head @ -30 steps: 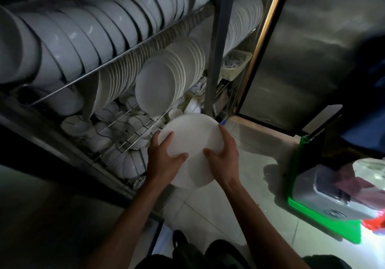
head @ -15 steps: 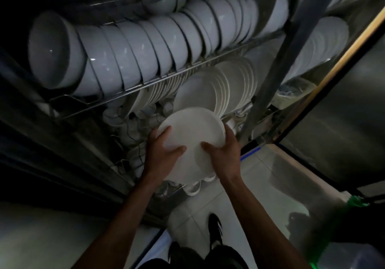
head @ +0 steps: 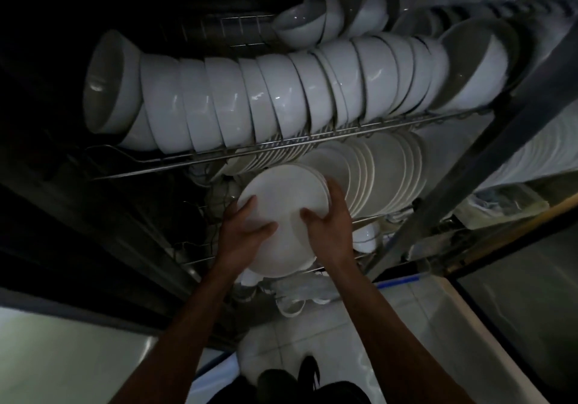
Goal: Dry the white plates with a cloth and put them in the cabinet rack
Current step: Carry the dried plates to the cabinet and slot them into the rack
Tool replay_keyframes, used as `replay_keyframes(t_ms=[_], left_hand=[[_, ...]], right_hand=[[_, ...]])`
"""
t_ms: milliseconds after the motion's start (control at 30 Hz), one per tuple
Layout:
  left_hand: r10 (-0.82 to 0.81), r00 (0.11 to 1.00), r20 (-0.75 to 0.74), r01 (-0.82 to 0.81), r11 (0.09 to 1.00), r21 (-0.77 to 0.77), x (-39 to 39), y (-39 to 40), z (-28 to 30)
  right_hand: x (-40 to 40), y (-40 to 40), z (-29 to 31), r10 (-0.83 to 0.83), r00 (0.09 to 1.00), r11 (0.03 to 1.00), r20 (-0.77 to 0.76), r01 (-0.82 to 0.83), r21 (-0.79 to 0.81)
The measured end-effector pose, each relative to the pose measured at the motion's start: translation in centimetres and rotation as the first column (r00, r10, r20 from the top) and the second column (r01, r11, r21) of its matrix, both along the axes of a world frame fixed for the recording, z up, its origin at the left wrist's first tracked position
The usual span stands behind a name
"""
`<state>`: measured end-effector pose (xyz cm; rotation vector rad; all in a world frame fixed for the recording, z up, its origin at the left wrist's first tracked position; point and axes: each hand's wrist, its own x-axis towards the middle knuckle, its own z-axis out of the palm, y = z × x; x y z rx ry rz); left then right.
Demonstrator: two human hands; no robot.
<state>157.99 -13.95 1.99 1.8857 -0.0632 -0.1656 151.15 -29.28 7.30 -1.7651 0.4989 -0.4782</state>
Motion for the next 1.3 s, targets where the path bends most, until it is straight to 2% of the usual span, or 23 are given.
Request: replay_keyframes(t_ms=[200,333,433,500,633,767,833,967,1100,1300], left_hand=[[0.015,0.999,-0.044,-0.014,1.000,0.017,0.7,-1.3,-0.2],[-0.024,0.999,-0.022,0.024,0.999,0.036,0.9,-2.7,-0.2],[-0.006,0.988,0.152,-0.025,0.979,0.203,0.4,-3.6,0.0],[-0.060,0.965,0.256,-0.025,0.948,0.317,-0.5,-4.2,0.1],[-0.117,0.966,0.230,0.066,0.974,0.218,-2.0,-5.0,-0.5],[-0.178,0.958,0.226,0.116,0.958,0.262,-1.6,-5.5,-0.8],[-0.211,0.961,0.181,0.168,0.959,0.229,-1.2,-5.6,-0.9],[-0.297,0.954,0.031,0.295,0.953,0.068,-0.6,-5.8,-0.9],[-0.339,0.941,-0.015,0.338,0.941,-0.030,0.2,-5.8,-1.3],[-0.319,0.947,-0.031,0.317,0.946,-0.067,0.8,-5.8,-2.2]], right_hand=[[1.5,-0.7,0.0,0.001,0.992,0.998,0.126,-0.010,0.065],[2.1,-1.2,0.2,0.004,0.990,0.998,0.143,-0.014,0.069],[2.7,-1.6,0.2,-0.017,0.986,0.999,0.163,0.009,0.049],[3.1,-1.7,0.2,-0.031,0.985,0.999,0.169,0.026,0.036],[3.7,-1.7,0.1,-0.017,0.981,0.999,0.192,0.023,-0.026],[4.2,-1.9,-0.1,-0.013,0.975,0.997,0.220,0.030,-0.075],[4.6,-2.0,-0.1,-0.018,0.977,0.995,0.213,0.039,-0.096],[5.1,-1.9,-0.2,0.005,0.977,0.986,0.213,0.030,-0.163],[5.3,-1.9,-0.5,0.024,0.976,0.980,0.218,0.020,-0.197],[5.8,-1.9,-0.8,0.054,0.977,0.980,0.205,-0.012,-0.199]])
